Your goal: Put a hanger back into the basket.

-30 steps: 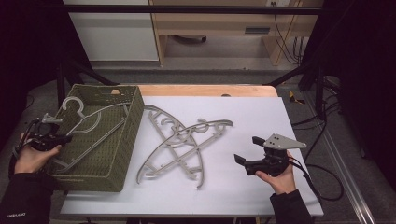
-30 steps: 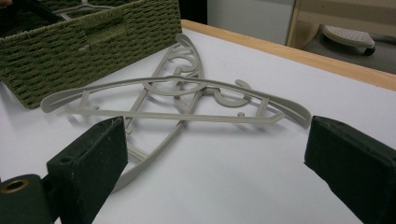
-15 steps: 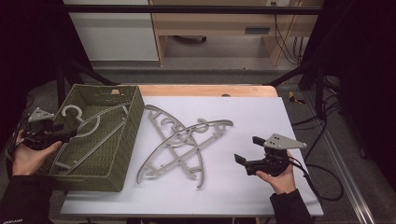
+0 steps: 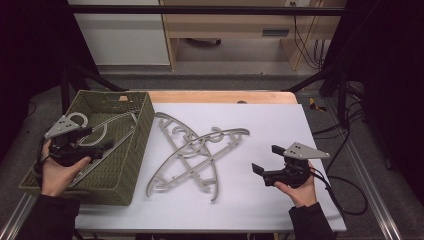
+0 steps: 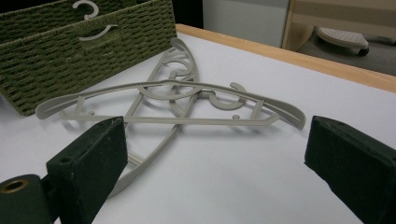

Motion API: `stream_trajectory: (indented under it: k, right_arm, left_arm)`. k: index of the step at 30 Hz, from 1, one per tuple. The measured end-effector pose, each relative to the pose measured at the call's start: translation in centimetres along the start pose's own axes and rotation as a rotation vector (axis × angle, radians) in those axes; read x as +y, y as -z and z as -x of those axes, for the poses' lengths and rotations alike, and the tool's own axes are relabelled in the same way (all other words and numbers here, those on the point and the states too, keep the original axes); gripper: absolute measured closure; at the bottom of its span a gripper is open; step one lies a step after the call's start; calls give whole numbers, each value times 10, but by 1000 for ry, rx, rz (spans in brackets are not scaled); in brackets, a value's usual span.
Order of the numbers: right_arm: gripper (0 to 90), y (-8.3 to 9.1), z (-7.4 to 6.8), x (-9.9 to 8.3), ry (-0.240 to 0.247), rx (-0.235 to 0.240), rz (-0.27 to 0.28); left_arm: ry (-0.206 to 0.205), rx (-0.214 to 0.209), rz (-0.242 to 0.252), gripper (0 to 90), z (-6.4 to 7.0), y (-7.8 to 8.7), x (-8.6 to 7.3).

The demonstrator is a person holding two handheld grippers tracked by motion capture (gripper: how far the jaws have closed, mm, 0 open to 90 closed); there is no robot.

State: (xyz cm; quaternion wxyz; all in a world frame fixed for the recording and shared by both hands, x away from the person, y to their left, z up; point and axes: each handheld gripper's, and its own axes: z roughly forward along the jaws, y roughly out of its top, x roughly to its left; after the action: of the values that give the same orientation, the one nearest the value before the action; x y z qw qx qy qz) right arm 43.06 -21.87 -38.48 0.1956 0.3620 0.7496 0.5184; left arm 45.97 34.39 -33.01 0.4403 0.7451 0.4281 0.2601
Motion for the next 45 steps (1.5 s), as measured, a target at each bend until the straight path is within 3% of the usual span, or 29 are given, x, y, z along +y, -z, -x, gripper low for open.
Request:
stream_trajectory:
  k: [7,14,24,30,38,45]
  right_arm:
    - [50,-2,0,-2,3,-11,-2]
    - [50,-2,0,-3,6,-7,-2]
    - [50,2,1,-2,6,-10,6]
    - [52,2,2,-3,2,-9,5]
    - [52,4,2,-3,-2,-10,8]
    - [51,3,2,-4,1,-3,2]
  left_arm:
    - [-46,-66,71,103,45,-14,3]
    - [-64,-131,96,103,74,-24,-1]
    - [-126,-196,-1,110,105,-54,-3]
    - [-140,-219,-56,124,121,-73,-4]
    - [-154,-202,-153,143,143,-105,-19]
    - [-136,-158,-242,178,142,-129,-35]
